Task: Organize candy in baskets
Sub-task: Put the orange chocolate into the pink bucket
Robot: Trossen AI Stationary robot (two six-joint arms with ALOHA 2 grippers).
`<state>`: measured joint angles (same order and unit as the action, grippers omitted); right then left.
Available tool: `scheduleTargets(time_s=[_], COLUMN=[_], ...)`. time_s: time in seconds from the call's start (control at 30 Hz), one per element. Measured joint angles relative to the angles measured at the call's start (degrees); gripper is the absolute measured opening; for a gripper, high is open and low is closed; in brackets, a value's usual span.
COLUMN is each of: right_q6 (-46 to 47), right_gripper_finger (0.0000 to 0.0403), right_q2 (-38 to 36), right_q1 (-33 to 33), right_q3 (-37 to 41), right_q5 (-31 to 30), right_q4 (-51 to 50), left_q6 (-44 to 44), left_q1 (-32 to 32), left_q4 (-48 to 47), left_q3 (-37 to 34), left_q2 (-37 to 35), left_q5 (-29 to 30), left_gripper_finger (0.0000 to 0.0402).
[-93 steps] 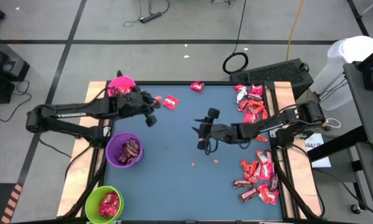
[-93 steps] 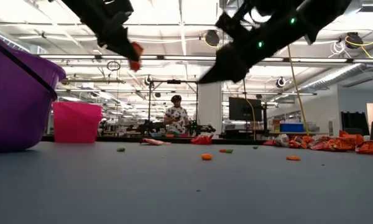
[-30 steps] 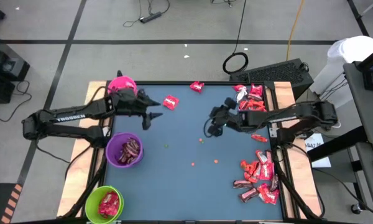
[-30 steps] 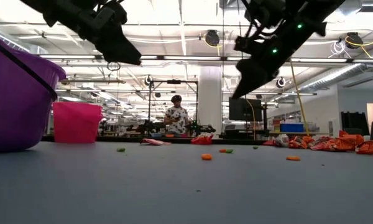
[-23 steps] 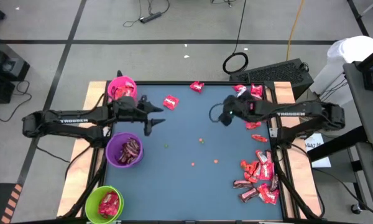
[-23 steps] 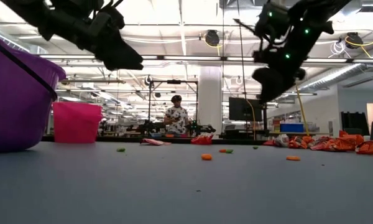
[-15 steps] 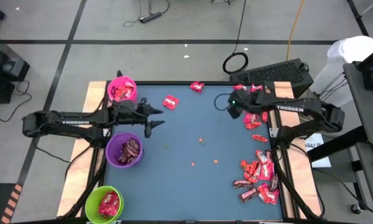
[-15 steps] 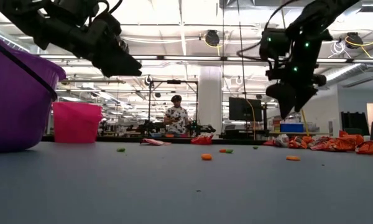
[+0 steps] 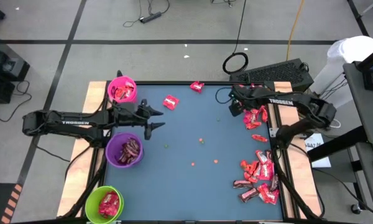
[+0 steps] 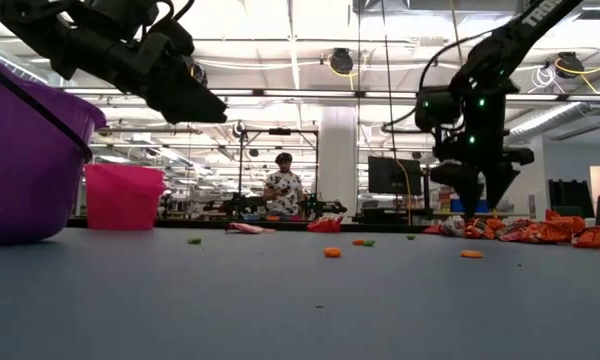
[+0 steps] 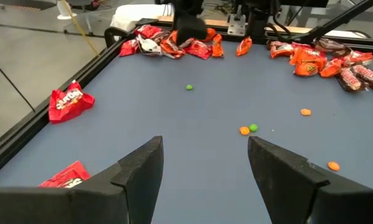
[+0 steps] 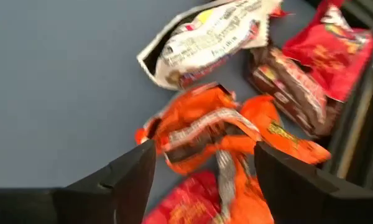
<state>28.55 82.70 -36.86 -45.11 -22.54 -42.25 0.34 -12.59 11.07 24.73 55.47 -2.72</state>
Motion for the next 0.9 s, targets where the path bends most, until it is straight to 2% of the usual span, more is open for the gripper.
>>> scheduleTargets(time_s=[0.13,0.27,0.63,0.9], right_q6=[-1.70,-2.97,-8.29,-10.18], right_gripper_finger=[0.0235,0.0194,0.0014,0.0001], right_q2=[2.94,4.46,4.68,4.68], right_q1=[-1.14,-1.79,-2.17,-1.68], right_q3=[0.62,0.62,0.64,0.67], right_q5=[0.01,0.01,0.29,1.70], right_q4=[1.56,2.61,2.47,2.04], left_q6=[0.02,0.02,0.04,0.00], left_q1=[0.38,0.36,0.36,0.36], left_q4=[0.00,-0.07,-0.04,-0.04], left_q3=[0.00,0.00,0.00,0.00], left_q2=[-0.01,-0.01,-0.01,-0.01], left_q5=[-0.02,-0.01,-0.02,-0.02], left_gripper_finger=[0.0238,0.0238,0.0238,0.0238])
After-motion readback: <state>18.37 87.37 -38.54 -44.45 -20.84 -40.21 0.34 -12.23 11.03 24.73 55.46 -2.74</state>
